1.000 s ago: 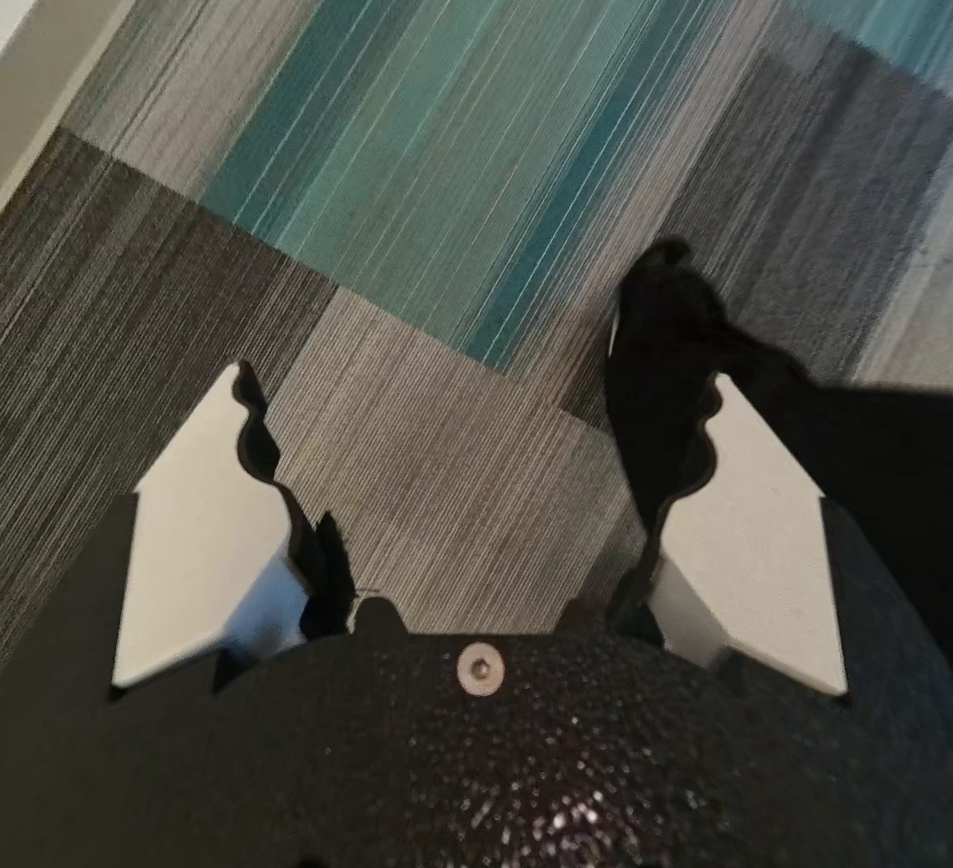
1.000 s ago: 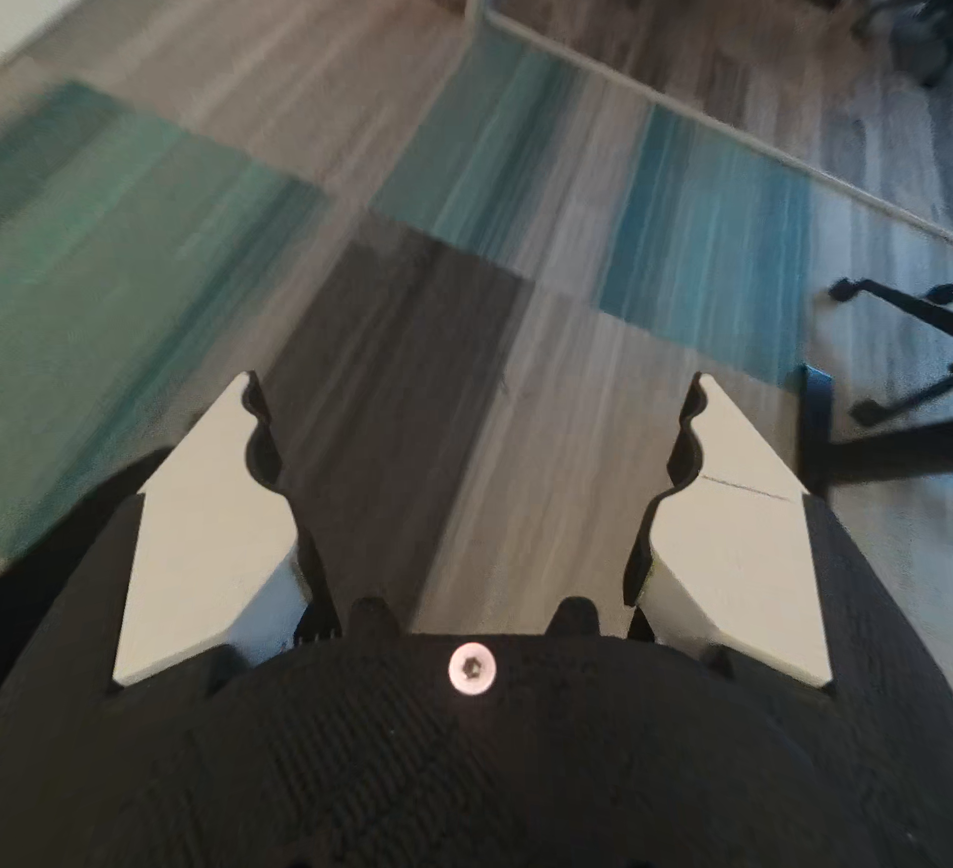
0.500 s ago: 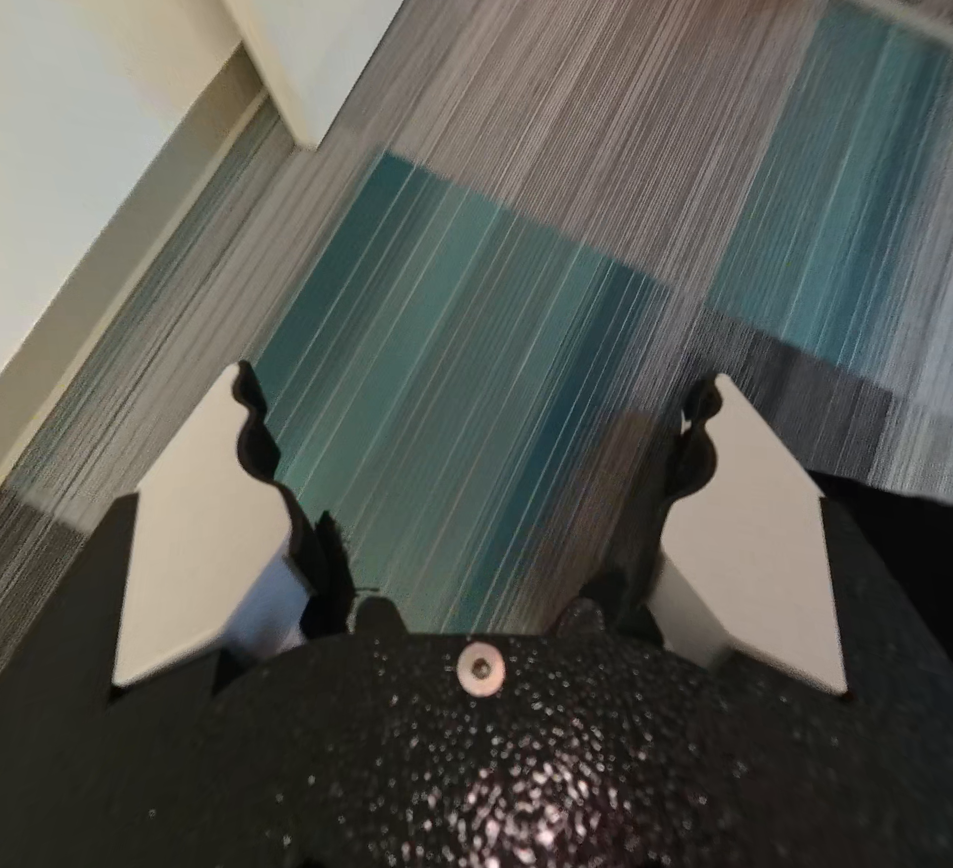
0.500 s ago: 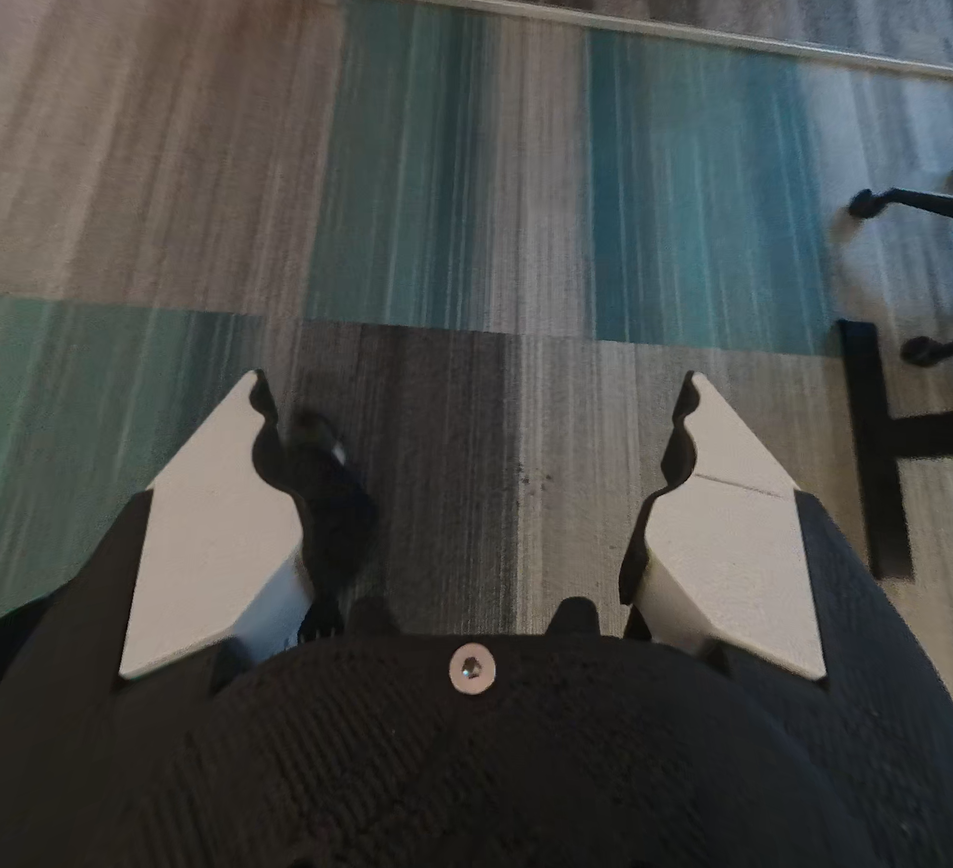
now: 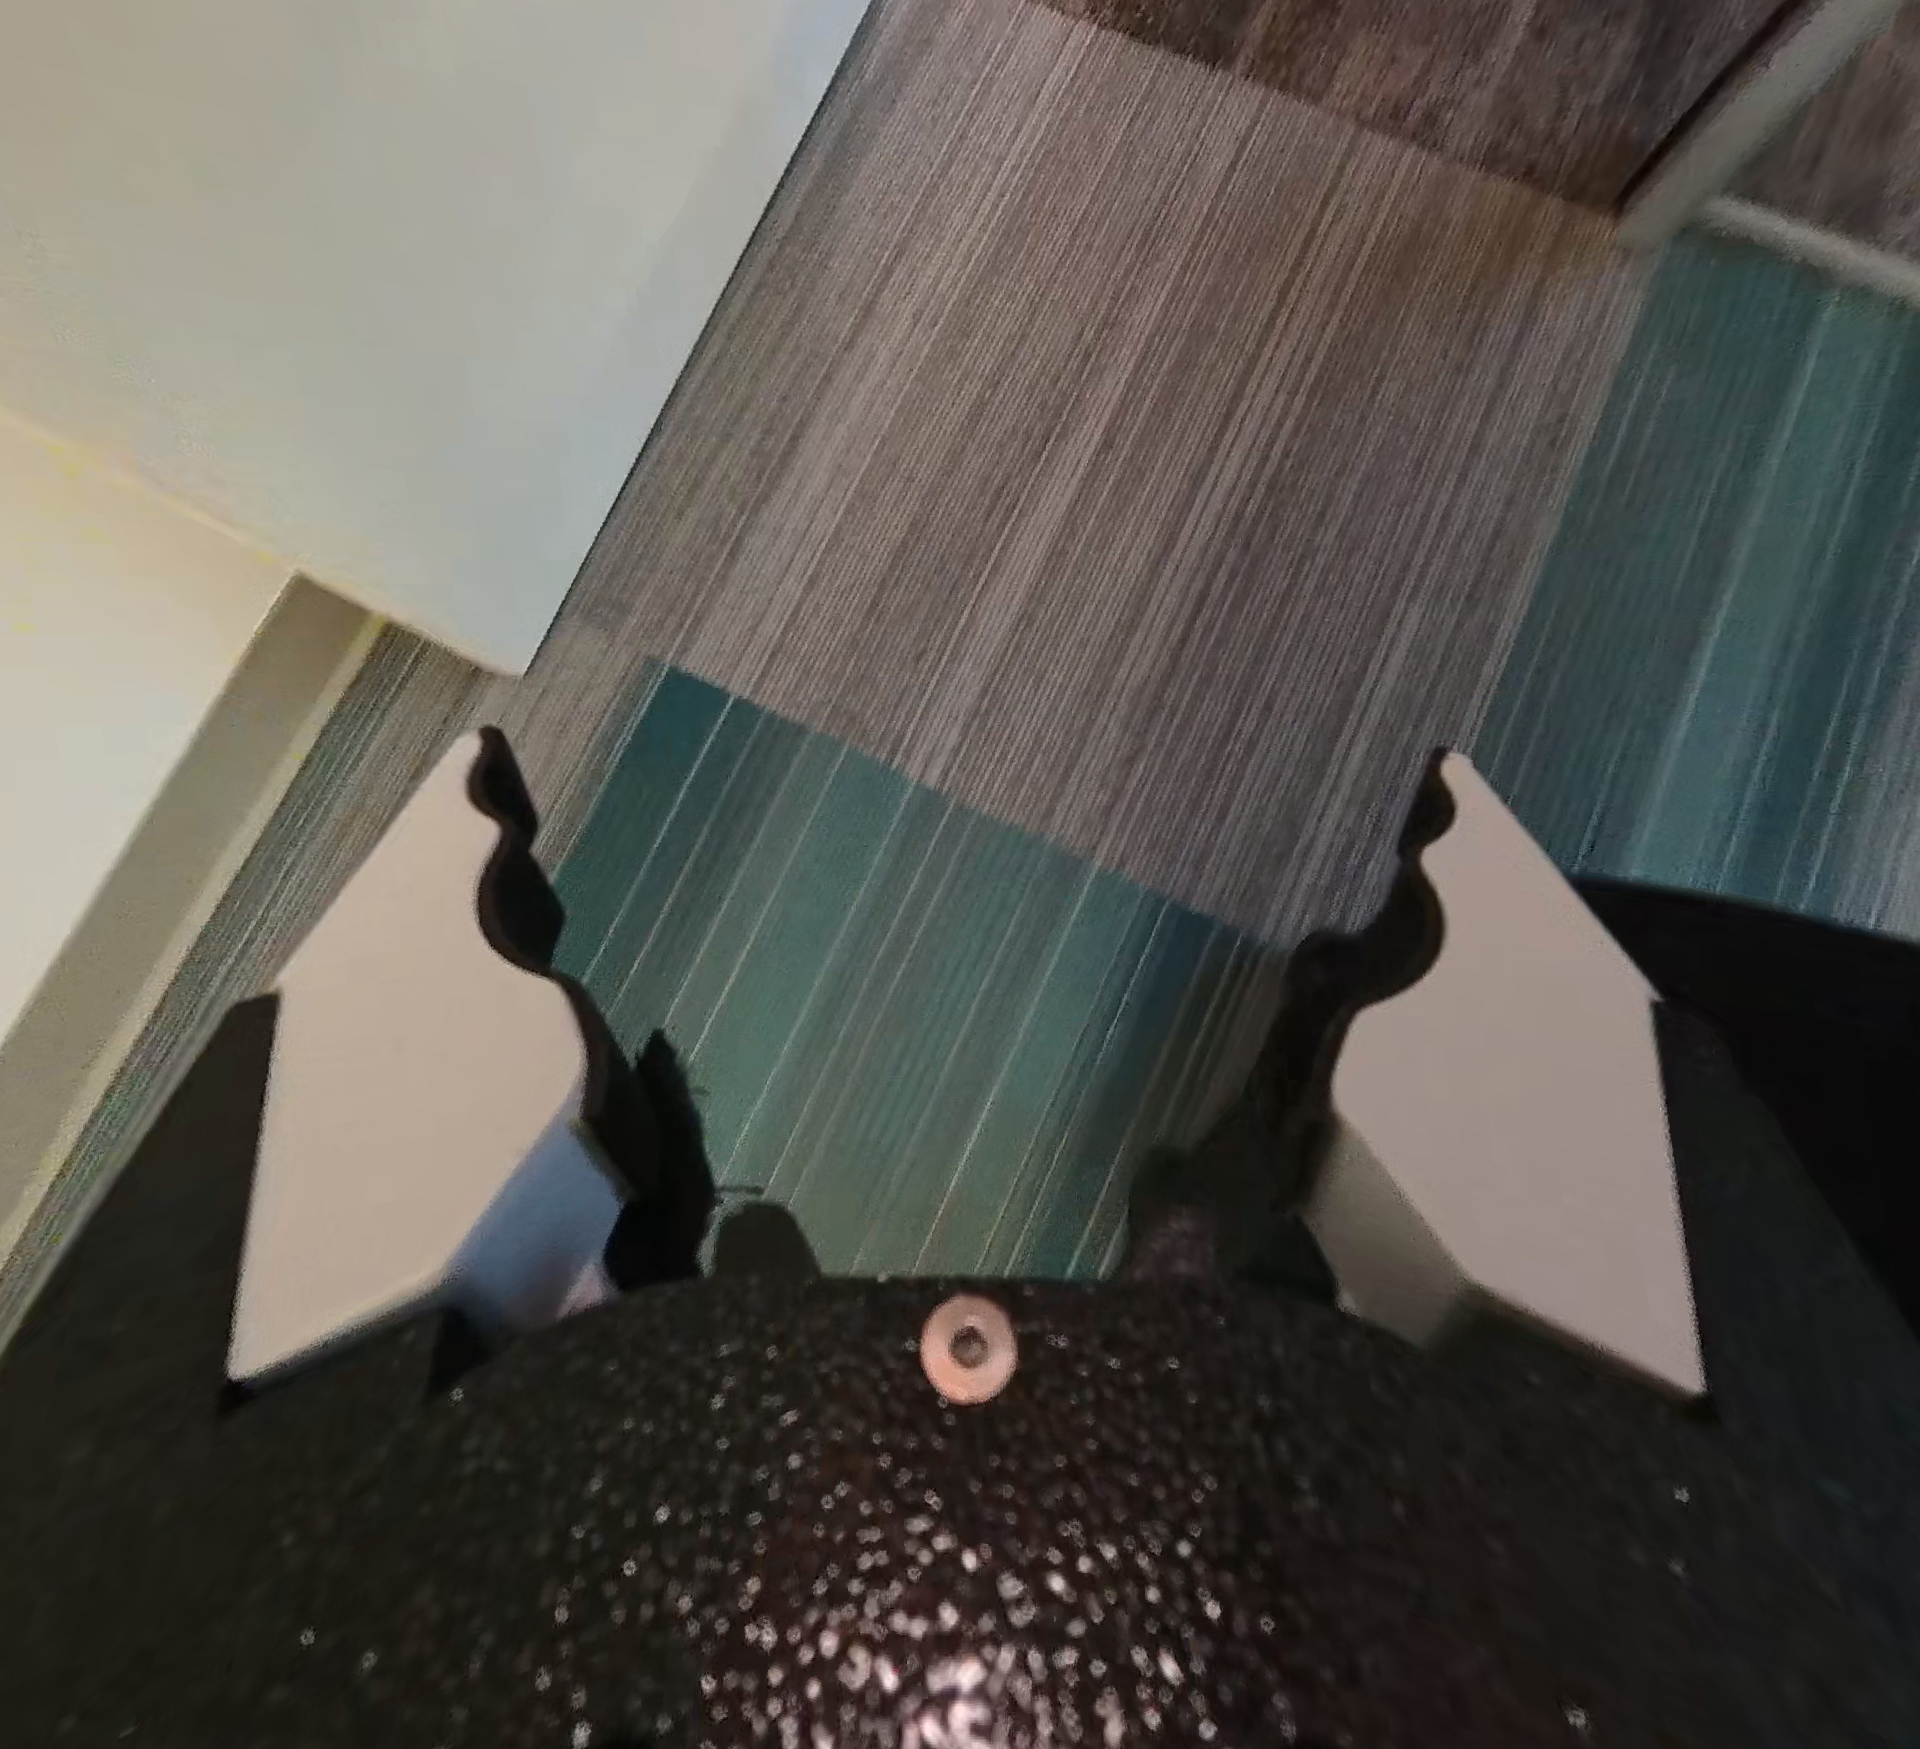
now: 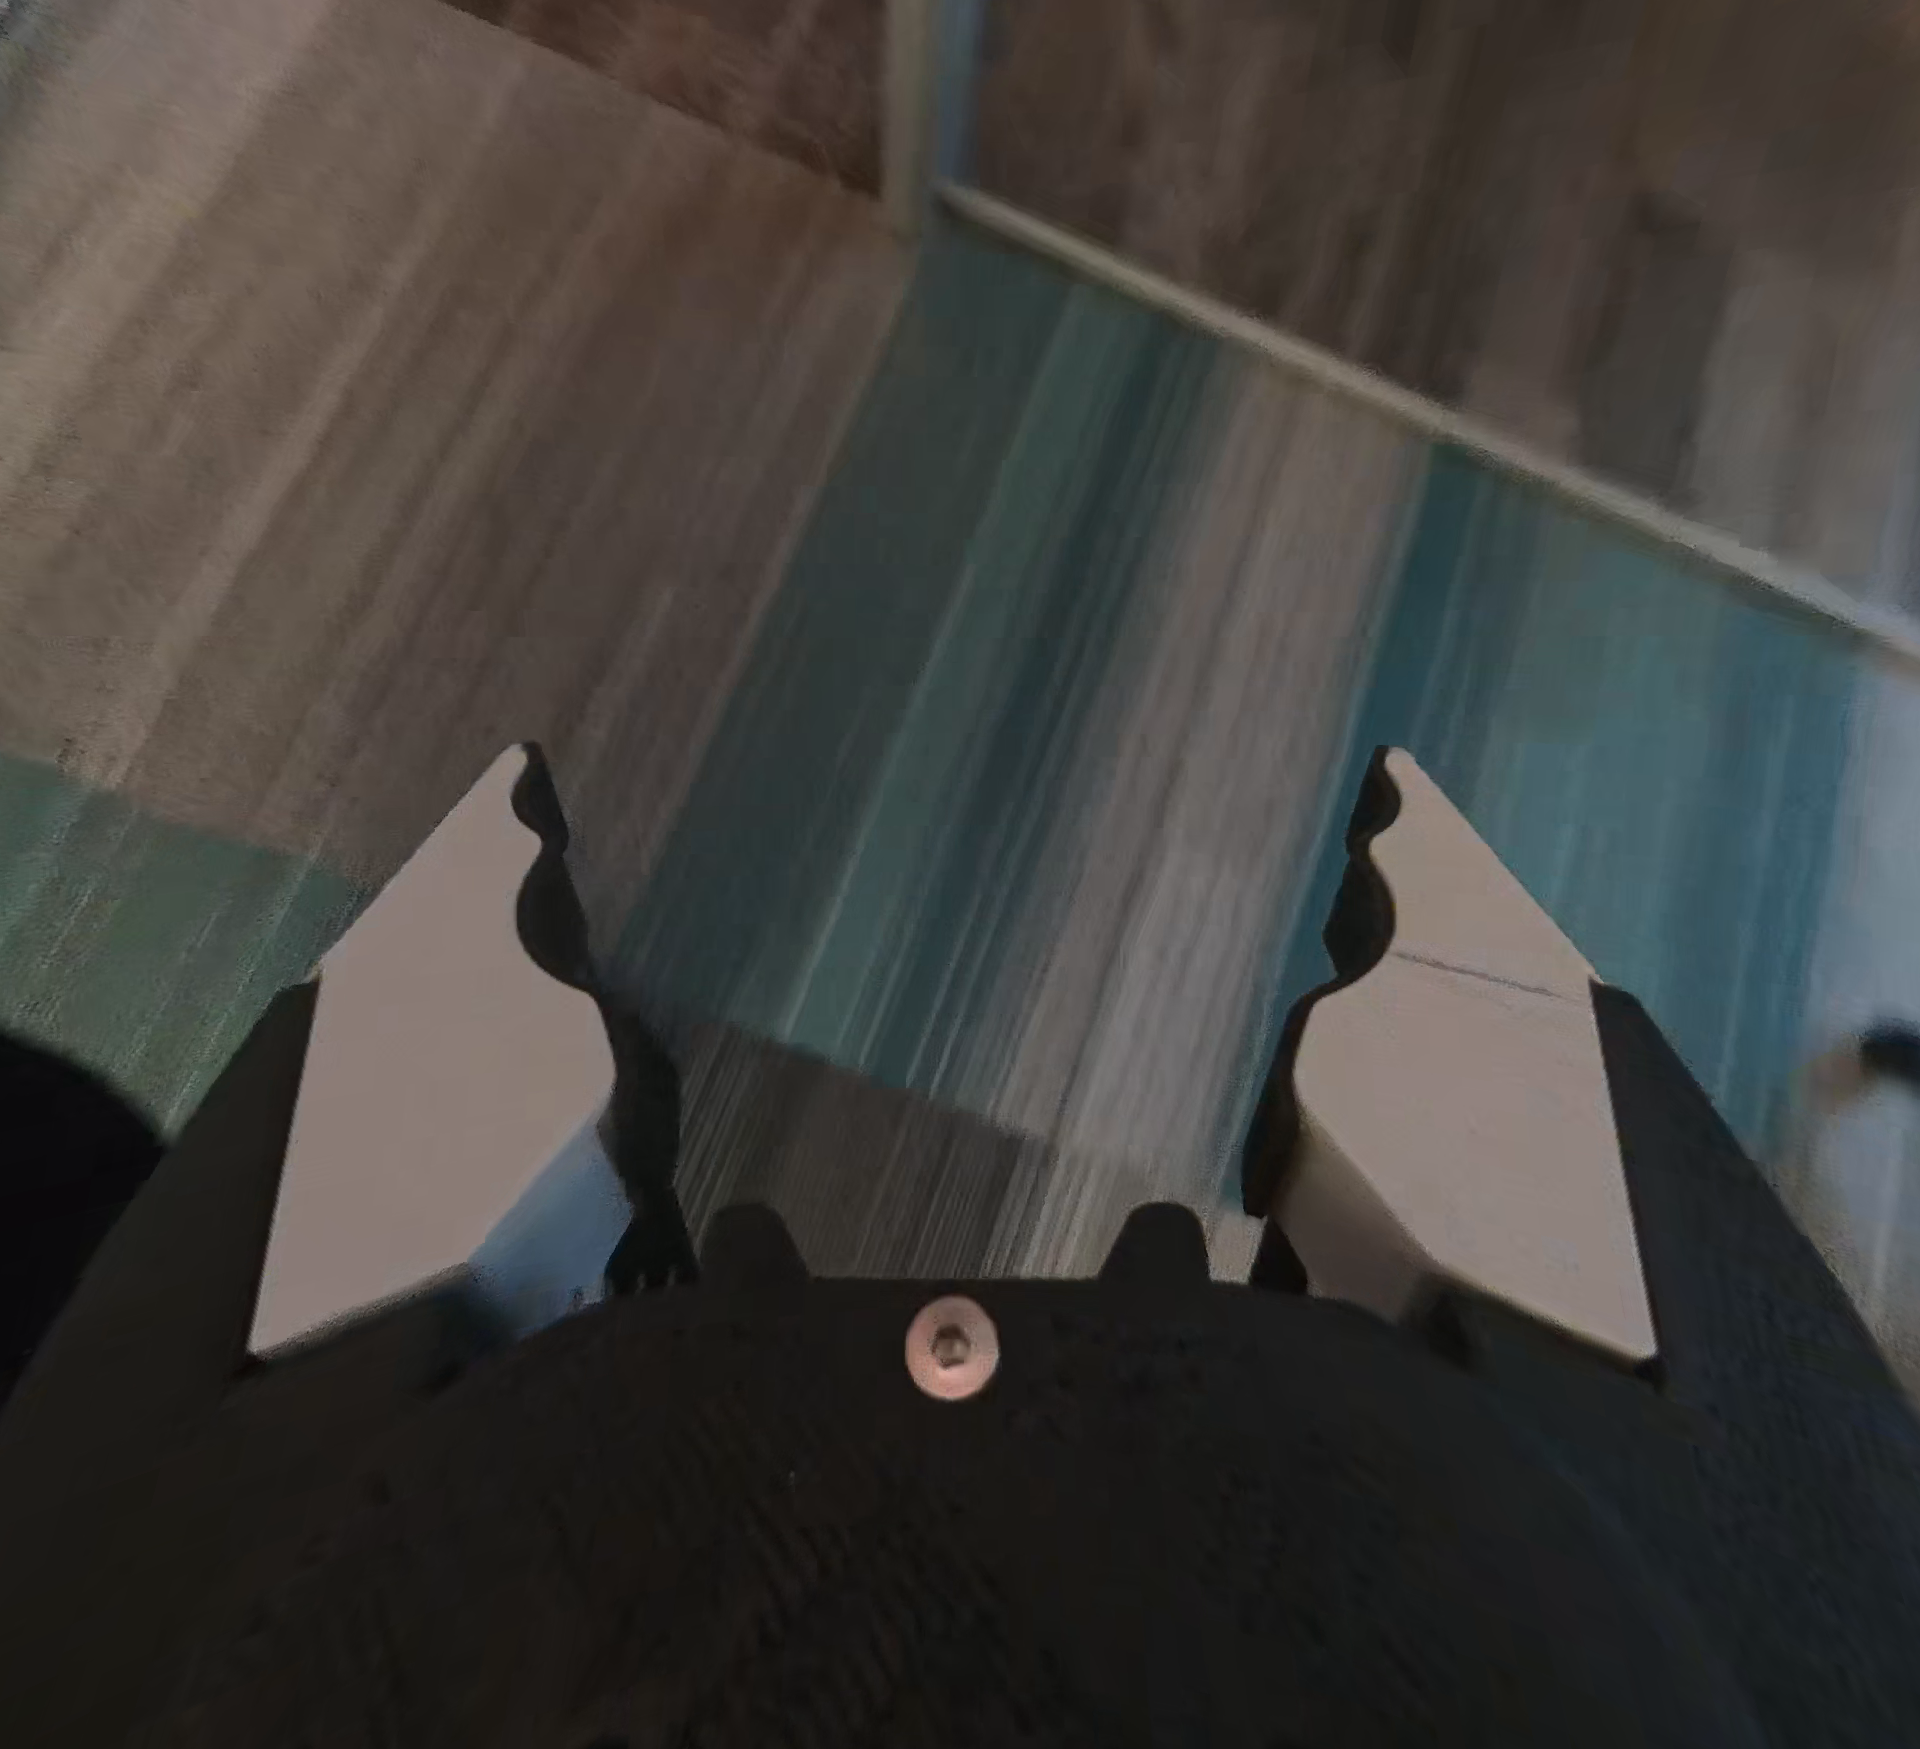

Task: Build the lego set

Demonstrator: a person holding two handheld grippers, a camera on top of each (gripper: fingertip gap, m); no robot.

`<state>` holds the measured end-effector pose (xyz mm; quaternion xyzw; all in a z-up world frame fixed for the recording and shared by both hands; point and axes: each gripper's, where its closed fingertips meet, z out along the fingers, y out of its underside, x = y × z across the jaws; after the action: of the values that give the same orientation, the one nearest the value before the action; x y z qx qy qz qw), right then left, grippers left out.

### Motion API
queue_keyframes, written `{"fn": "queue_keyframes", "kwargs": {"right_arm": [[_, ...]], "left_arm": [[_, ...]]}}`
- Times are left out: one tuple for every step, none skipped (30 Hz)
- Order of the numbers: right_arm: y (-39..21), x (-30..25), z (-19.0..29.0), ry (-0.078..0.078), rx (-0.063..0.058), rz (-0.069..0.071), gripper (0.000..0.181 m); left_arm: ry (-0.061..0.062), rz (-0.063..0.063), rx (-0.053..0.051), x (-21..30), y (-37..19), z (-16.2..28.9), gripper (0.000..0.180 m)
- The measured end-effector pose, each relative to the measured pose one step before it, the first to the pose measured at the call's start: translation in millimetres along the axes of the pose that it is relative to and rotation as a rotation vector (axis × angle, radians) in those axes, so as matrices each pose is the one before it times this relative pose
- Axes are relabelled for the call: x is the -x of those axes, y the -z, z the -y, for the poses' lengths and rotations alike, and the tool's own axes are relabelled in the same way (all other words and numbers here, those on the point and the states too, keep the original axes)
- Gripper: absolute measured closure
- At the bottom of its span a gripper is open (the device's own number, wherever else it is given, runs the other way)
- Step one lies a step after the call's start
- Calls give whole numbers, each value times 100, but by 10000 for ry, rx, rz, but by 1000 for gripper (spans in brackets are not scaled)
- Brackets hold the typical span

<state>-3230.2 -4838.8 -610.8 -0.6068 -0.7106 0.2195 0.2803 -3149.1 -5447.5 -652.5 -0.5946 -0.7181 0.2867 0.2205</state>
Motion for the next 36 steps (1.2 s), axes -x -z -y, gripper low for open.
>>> {"fn": "queue_keyframes", "kwargs": {"right_arm": [[-2359, 1075, 3657, 506, -245, 392, 35], [-2637, 1022, 3527, 492, -259, 393, 35], [-2729, 918, 3224, 449, -203, 408, 35], [-2987, 841, 2914, 393, -142, 394, 35], [-3102, 746, 2690, 316, -109, 370, 35], [-2841, 678, 2493, 224, -107, 345, 35], [-2855, 613, 2367, 139, -136, 318, 36], [-2801, 541, 2407, 14, -167, 301, 36], [-2620, 543, 2197, -95, -167, 295, 35], [-2512, 462, 2140, -81, -125, 284, 36], [-2329, 384, 1790, 16, 7, 301, 36], [-2110, 371, 1512, 80, 214, 387, 35], [-1839, 185, 1728, 207, 274, 398, 36], [-1596, -216, 1901, 361, 179, 296, 36], [-1586, -592, 2108, 394, 59, 214, 37], [-1734, -971, 2355, 271, -19, 164, 37], [-1655, -1282, 2420, 105, -77, 97, 37], [-1173, -1501, 2426, -19, -191, 24, 37], [-1202, -1576, 2694, -90, -320, -58, 37], [-1070, -1624, 2778, -122, -439, -139, 37], [-1169, -1686, 2819, -93, -505, -217, 37], [-1312, -1669, 2713, -73, -502, -228, 37], [-1293, -1586, 2431, -77, -490, -177, 38], [-1560, -1578, 2293, -47, -458, -167, 38], [-1706, -1580, 2044, -5, -410, -168, 38], [-1939, -1523, 1790, 24, -357, -124, 39], [-2126, -1496, 1497, 63, -249, -90, 40], [-2337, -1509, 1246, 99, -137, -73, 41], [-2485, -1437, 1141, 122, -96, -8, 42], [-2577, -1376, 1131, 155, -73, 58, 44], [-2619, -1303, 1059, 206, -35, 124, 47], [-2671, -1146, 1035, 264, 33, 171, 52], [-2583, -1252, 985, 312, 95, 163, 61], [-2462, -1294, 1112, 279, 88, 185, 73], [-2373, -1247, 1333, 123, -30, 198, 78], [-2339, -1332, 1569, -24, -97, 190, 79]], "left_arm": [[87, 1, -203, -183, -1132, 1719, 23], [30, 30, -119, -222, -1693, 1751, 23], [-4, -1, 50, -184, -1849, 1310, 23], [-21, -19, 163, -92, -1908, 981, 23], [-13, -16, 199, 2, -1952, 808, 23], [7, -20, 240, 45, -1953, 611, 23], [-7, 11, 322, 102, -2017, 476, 23], [-9, 1, 410, 164, -1579, 159, 23], [40, -47, 457, 129, -1704, 566, 23], [78, -21, 385, 188, -1648, 1146, 23], [114, -57, 295, 125, -1327, 1547, 23], [92, -128, 249, 17, -1008, 2035, 23], [17, 3, 113, 148, -820, 2632, 23], [-61, 11, -140, 122, -860, 3263, 24], [-131, -79, -303, -6, -1173, 3692, 25], [-202, -125, -245, -70, -1603, 3834, 25], [-221, -226, -90, -319, -2081, 4227, 24], [-213, -339, -17, -415, -1851, 3669, 23], [-312, -336, -73, -514, -1780, 3852, 23], [-443, -252, -222, -443, -1699, 3855, 22], [-469, -247, -332, -372, -1882, 4152, 22], [-390, -284, -346, -340, -2078, 4083, 22], [-300, -277, -336, -217, -2222, 3746, 22], [-275, -212, -422, -56, -2347, 3949, 22], [-244, -145, -529, 158, -2365, 3810, 22], [-152, -128, -507, 230, -2562, 3617, 22], [-52, -91, -423, 415, -2472, 3163, 22], [42, -51, -382, 440, -2573, 2863, 22], [134, -16, -339, 572, -2520, 2516, 22], [164, 21, -333, 548, -2109, 2270, 22], [67, 52, -344, 698, -2304, 2176, 23], [-89, 92, -244, 764, -2187, 1943, 26], [-176, 177, -9, 790, -1891, 1497, 32], [-106, 293, 128, 1132, -1892, 1391, 35], [-9, 297, 130, 1082, -1679, 1365, 37], [29, 195, 113, 990, -1783, 1602, 43]]}}
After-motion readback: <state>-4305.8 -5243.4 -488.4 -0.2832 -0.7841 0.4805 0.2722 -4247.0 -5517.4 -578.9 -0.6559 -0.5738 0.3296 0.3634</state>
